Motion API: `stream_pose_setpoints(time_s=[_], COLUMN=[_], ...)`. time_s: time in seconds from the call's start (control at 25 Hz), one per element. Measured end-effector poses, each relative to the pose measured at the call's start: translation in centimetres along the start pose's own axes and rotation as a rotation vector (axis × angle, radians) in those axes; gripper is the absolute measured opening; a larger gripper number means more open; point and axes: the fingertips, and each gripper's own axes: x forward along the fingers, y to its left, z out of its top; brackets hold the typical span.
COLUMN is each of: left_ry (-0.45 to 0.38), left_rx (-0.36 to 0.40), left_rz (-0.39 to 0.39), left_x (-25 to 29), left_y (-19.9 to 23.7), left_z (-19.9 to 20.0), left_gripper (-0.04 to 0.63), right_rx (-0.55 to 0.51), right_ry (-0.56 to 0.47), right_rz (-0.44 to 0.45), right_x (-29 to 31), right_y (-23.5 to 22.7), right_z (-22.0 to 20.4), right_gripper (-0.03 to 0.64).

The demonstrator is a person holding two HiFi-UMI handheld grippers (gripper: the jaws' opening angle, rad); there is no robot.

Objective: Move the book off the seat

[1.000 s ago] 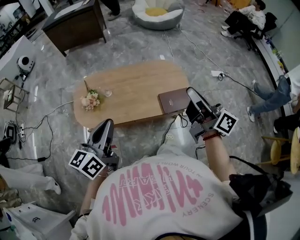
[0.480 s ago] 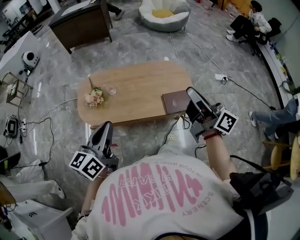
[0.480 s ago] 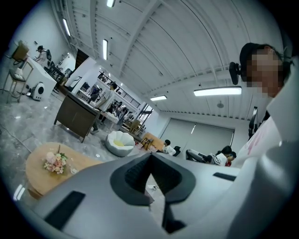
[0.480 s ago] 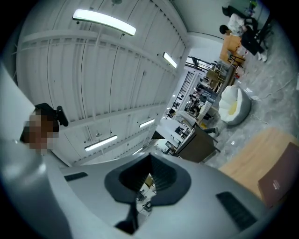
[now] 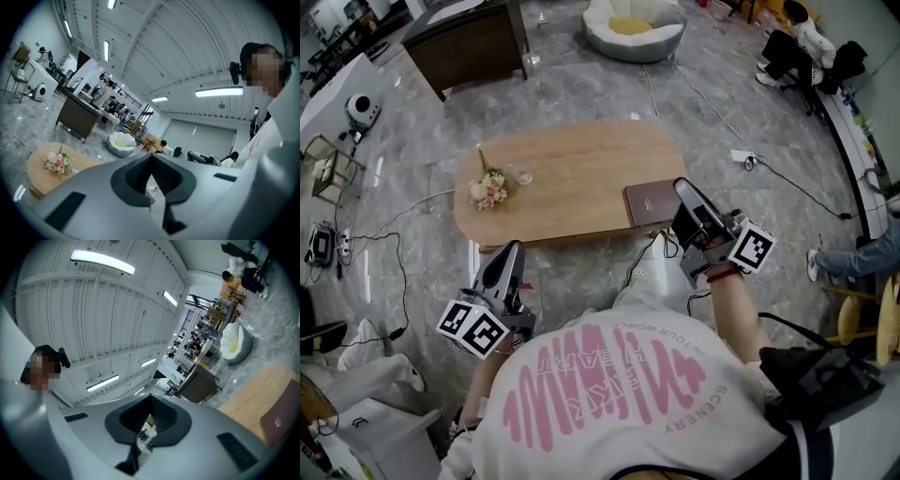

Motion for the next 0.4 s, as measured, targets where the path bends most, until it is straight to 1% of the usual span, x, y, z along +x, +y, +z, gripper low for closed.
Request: stream_pose_setpoints(time_s=[0.12, 0.4], left_ry=[0.000, 0.014], left_rx=[0.002, 0.002], left_rz=[-0.004, -0.011], left_x=[0.14, 0.32], left_y=[0.21, 0.10], left_z=[-0.30, -0.45], left_gripper=[0.008, 0.008], right_rx=[-0.017, -0.008], right_ry=[0.007, 0.001], right_rz=[0.003, -0.012], right_x=[-0.28, -0.65], right_y=[-0.33, -0.33], right_z=[-0.39, -0.42], right_gripper=[0.009, 0.009])
